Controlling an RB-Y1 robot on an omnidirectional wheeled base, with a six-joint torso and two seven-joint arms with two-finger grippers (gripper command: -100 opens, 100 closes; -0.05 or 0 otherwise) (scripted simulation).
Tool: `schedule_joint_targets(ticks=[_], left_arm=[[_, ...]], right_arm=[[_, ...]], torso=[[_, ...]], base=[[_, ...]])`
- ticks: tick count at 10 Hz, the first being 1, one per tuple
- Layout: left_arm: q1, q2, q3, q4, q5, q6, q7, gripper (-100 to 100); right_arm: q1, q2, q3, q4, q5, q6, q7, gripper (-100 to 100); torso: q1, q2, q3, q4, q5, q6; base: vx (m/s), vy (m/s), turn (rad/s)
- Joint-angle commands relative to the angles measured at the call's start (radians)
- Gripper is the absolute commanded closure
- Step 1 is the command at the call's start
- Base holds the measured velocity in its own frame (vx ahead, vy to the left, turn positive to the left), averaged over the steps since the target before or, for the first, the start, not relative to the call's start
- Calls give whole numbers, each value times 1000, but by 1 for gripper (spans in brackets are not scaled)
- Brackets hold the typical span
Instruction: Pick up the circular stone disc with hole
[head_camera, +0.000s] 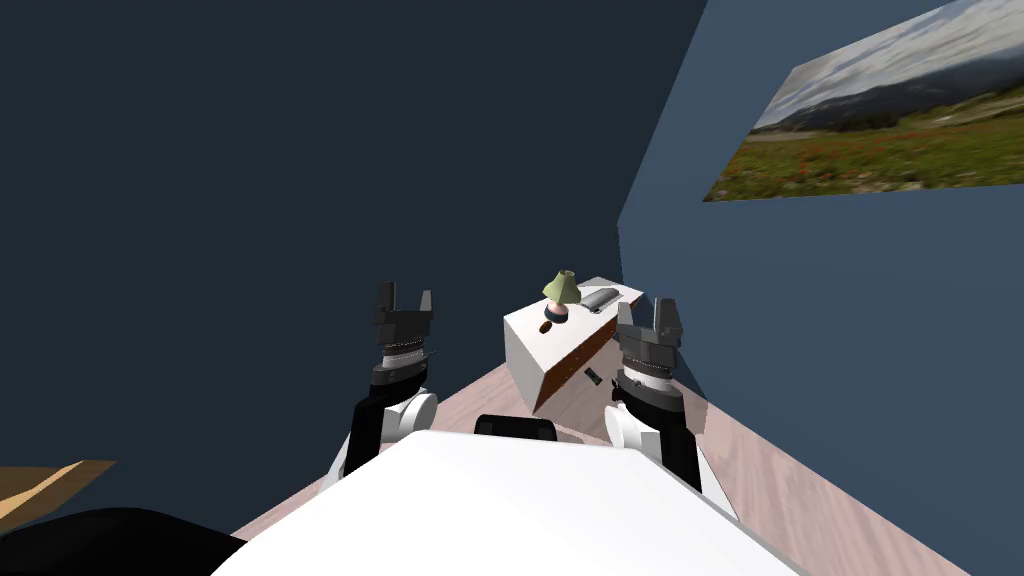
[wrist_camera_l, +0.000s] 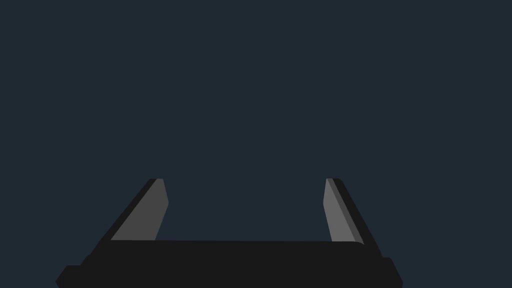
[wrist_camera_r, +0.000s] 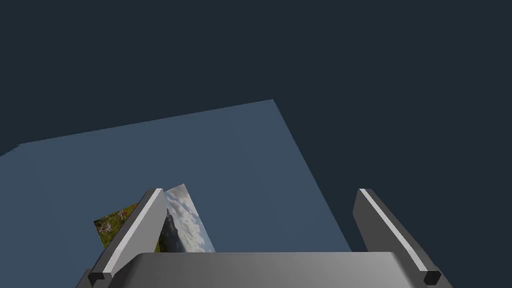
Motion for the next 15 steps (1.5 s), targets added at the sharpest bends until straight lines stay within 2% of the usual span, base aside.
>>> schedule_joint_targets(ticks=[1,4,7,8,11,12,15], left_arm=[[0,0,0,0,0,0,0,0],[0,0,0,0,0,0,0,0],[0,0,0,0,0,0,0,0],[0,0,0,0,0,0,0,0],[0,0,0,0,0,0,0,0],[0,0,0,0,0,0,0,0],[0,0,0,0,0,0,0,0]], right_arm=[[1,-29,8,3,6,1,1,-100],[9,-108,40,17,33,4,7,-100],[21,-198,91,51,84,12,19,-100],[21,-206,91,51,84,12,19,-100],[35,-306,154,108,158,24,37,-100],[35,-317,154,108,158,24,37,-100],[50,-422,225,184,246,38,63,-100]], torso=[[0,0,0,0,0,0],[4,4,2,1,1,0],[4,5,3,1,1,0],[5,5,3,1,1,0],[4,2,1,1,1,0],[5,2,1,1,1,0],[4,2,1,1,1,0]], base=[[-23,24,46],[-63,66,69],[-71,66,123],[-32,59,39],[-29,67,139],[-27,48,55],[-30,67,182]])
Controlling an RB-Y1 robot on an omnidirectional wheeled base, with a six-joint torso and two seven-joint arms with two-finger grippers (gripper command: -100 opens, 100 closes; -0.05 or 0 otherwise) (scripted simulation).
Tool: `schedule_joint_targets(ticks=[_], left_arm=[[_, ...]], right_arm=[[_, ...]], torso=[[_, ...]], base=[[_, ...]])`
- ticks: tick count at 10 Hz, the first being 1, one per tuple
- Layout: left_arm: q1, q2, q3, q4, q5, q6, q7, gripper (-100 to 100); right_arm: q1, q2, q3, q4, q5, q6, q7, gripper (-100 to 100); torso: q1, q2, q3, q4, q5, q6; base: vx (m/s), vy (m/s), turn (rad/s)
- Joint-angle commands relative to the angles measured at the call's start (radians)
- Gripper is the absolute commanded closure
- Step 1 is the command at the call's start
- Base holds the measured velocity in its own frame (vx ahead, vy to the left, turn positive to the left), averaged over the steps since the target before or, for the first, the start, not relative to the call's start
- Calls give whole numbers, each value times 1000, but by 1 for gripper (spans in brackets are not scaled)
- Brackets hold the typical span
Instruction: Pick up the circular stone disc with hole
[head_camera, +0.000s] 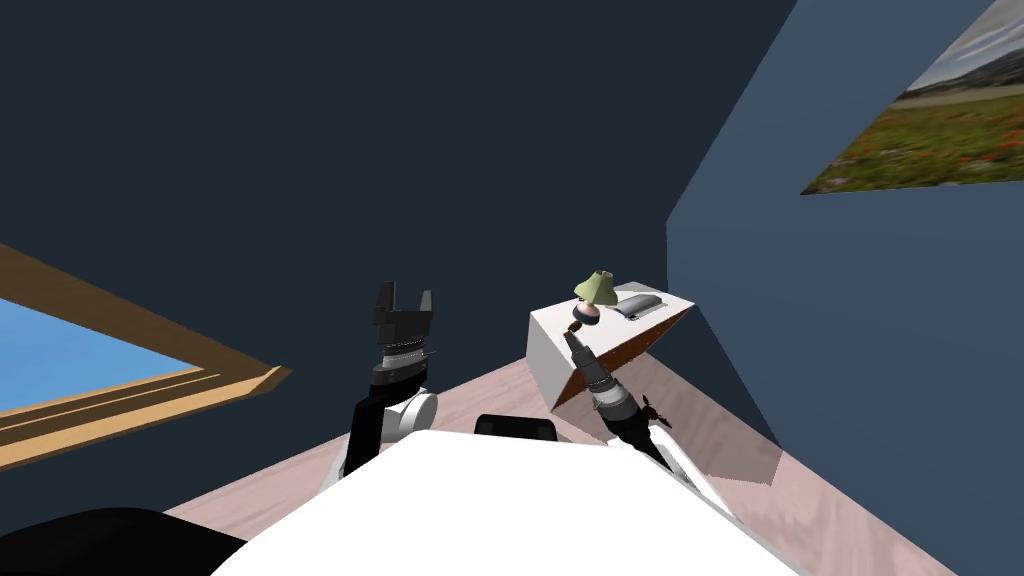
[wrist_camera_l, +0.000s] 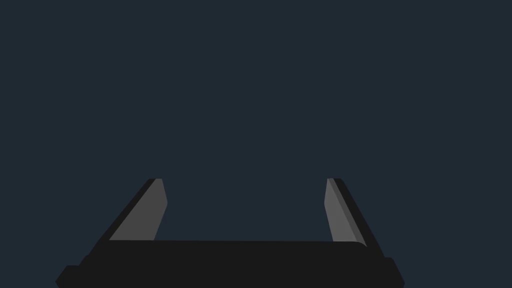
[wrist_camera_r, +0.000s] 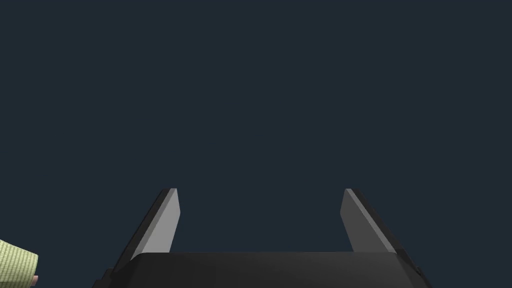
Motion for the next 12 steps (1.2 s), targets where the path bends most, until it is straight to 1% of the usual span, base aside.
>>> schedule_joint_targets(ticks=[1,2,3,4,5,6,7,8,9,10,11,12], left_arm=[[0,0,0,0,0,0,0,0],[0,0,0,0,0,0,0,0],[0,0,0,0,0,0,0,0],[0,0,0,0,0,0,0,0],[0,0,0,0,0,0,0,0],[0,0,0,0,0,0,0,0],[0,0,0,0,0,0,0,0],[0,0,0,0,0,0,0,0],[0,0,0,0,0,0,0,0],[0,0,0,0,0,0,0,0],[0,0,0,0,0,0,0,0],[0,0,0,0,0,0,0,0]], right_arm=[[27,-50,9,-5,23,-2,5,-100],[31,-79,34,25,60,4,15,-100],[31,-96,34,25,60,4,15,-100],[35,-132,58,58,99,10,26,-100],[35,-144,58,58,99,10,26,-100],[39,-179,82,91,140,16,37,-100],[39,-195,82,91,140,16,37,-100],[41,-232,106,127,182,24,49,-100],[41,-248,106,127,182,24,49,-100],[43,-288,130,155,225,31,61,-100],[43,-303,130,163,225,31,61,-100],[44,-351,153,198,263,39,74,-100]], torso=[[0,0,0,0,0,0],[-1,0,0,0,0,0],[-2,-1,0,0,0,0],[-3,-1,-1,0,0,0],[-3,-1,-1,0,0,0],[-3,-2,-1,0,0,0],[-2,-2,-1,0,0,0],[-3,-2,-1,0,0,1],[-3,-3,-1,0,0,0],[-3,-3,-1,0,0,0],[-3,-3,-2,-1,0,0],[-3,-4,-2,-1,-1,1]], base=[[-17,59,50],[-5,51,156],[0,35,73],[-2,44,117],[2,42,99],[9,60,206],[13,42,72],[23,48,134],[16,36,91],[20,48,241],[32,36,73],[50,55,154]])
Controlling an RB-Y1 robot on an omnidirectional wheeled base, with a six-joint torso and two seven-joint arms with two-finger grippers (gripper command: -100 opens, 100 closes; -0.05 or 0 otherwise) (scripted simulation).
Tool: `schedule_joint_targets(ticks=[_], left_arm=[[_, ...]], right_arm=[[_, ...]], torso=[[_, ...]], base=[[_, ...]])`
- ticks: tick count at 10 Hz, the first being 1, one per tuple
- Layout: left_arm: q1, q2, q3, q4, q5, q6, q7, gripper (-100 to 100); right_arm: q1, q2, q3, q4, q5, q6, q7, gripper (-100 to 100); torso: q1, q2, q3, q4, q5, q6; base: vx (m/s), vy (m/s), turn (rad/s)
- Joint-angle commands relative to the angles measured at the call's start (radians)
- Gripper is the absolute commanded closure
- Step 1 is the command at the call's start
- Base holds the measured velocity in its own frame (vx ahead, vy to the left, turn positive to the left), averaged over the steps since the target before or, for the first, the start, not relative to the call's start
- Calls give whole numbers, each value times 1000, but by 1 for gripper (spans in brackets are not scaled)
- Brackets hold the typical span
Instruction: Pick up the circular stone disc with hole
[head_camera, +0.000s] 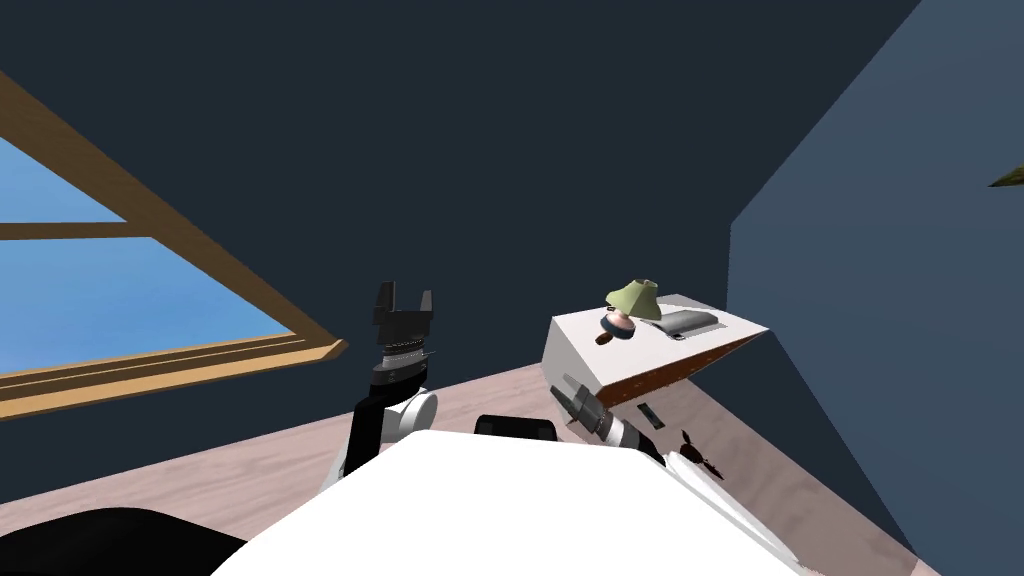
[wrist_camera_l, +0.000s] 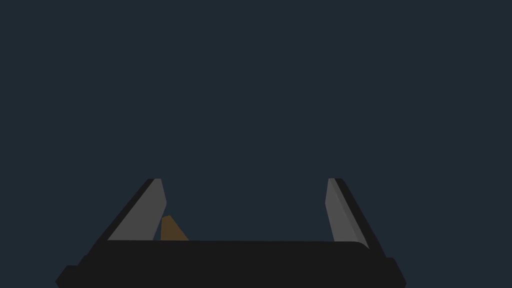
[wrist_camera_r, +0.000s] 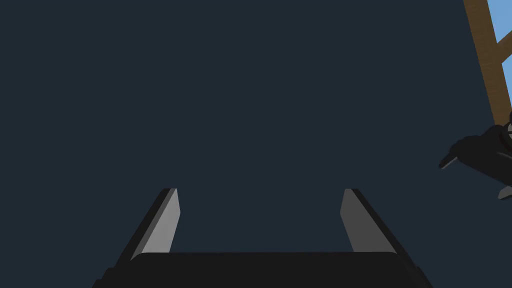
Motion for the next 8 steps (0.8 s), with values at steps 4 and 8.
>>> schedule_joint_targets(ticks=[4,8], left_arm=[[0,0,0,0,0,0,0,0],[0,0,0,0,0,0,0,0]], right_arm=[[3,-123,63,84,115,32,38,-100],[-1,-222,103,159,209,51,64,-100]], torso=[[0,0,0,0,0,1],[0,-1,-1,0,0,1]], base=[[50,43,156],[77,39,166]])
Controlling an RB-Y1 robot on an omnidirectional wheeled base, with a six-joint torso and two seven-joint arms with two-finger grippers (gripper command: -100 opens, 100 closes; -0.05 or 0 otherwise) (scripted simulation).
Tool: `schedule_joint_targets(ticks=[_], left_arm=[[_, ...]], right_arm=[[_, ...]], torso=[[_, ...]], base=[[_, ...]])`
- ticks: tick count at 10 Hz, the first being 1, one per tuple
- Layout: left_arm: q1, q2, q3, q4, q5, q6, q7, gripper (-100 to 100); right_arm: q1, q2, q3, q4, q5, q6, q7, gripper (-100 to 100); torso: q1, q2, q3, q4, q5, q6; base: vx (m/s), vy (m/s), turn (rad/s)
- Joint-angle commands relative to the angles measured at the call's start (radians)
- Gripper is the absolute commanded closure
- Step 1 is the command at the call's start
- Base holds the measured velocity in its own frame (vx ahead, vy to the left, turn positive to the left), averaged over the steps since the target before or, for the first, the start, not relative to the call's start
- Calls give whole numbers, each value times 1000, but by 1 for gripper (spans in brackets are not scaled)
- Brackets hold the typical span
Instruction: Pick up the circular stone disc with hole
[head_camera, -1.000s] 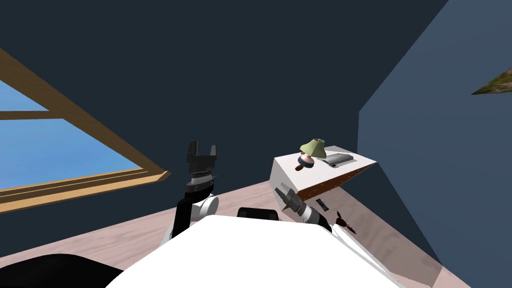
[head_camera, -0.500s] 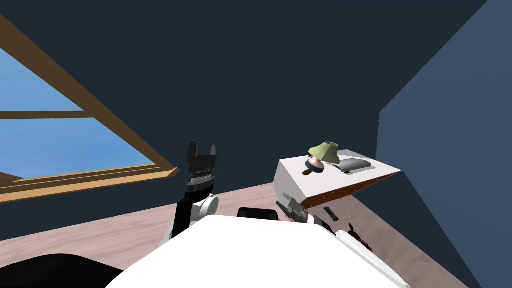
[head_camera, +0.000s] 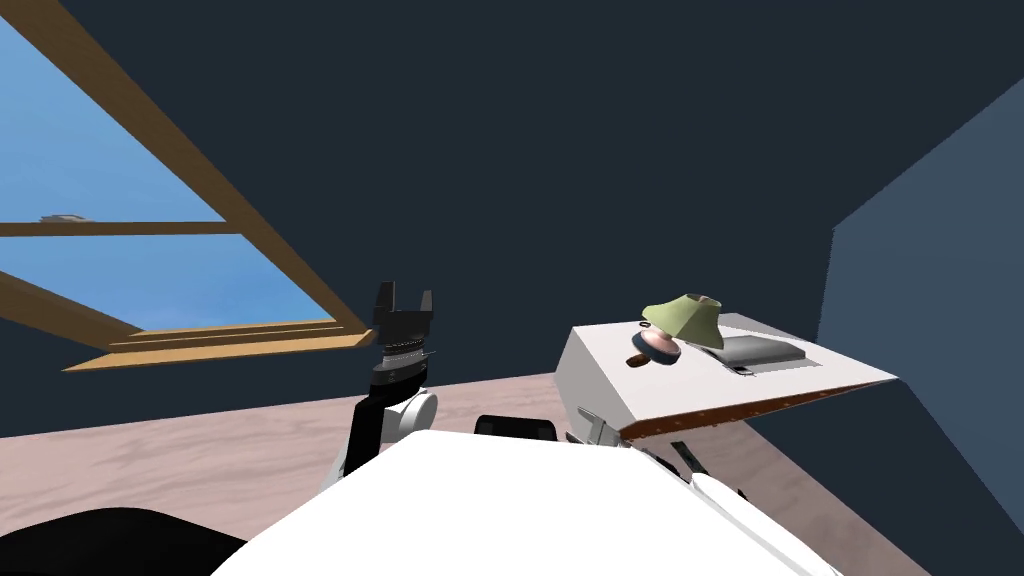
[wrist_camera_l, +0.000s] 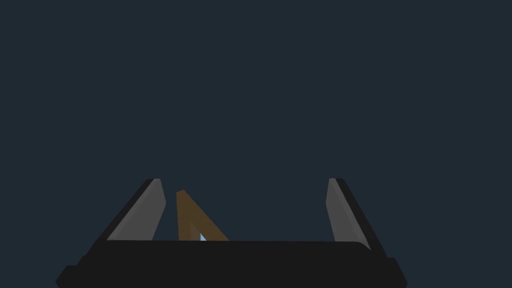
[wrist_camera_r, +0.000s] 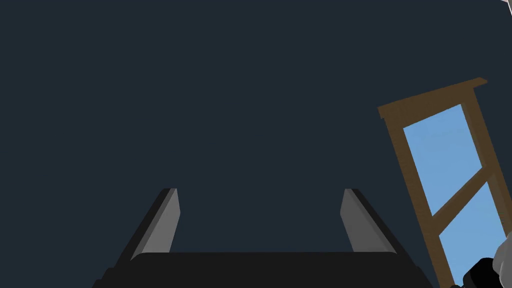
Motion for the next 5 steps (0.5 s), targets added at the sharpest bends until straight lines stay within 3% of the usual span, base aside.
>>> schedule_joint_targets(ticks=[1,2,5], left_arm=[[0,0,0,0,0,0,0,0],[0,0,0,0,0,0,0,0],[0,0,0,0,0,0,0,0]], right_arm=[[3,-50,10,4,25,14,3,-100],[0,-79,28,42,68,23,15,-100],[-3,-157,46,78,112,33,28,-100]], torso=[[0,0,0,0,0,0],[-1,1,0,0,0,1],[1,0,0,0,0,0]], base=[[79,11,105],[98,27,182],[81,35,142]])
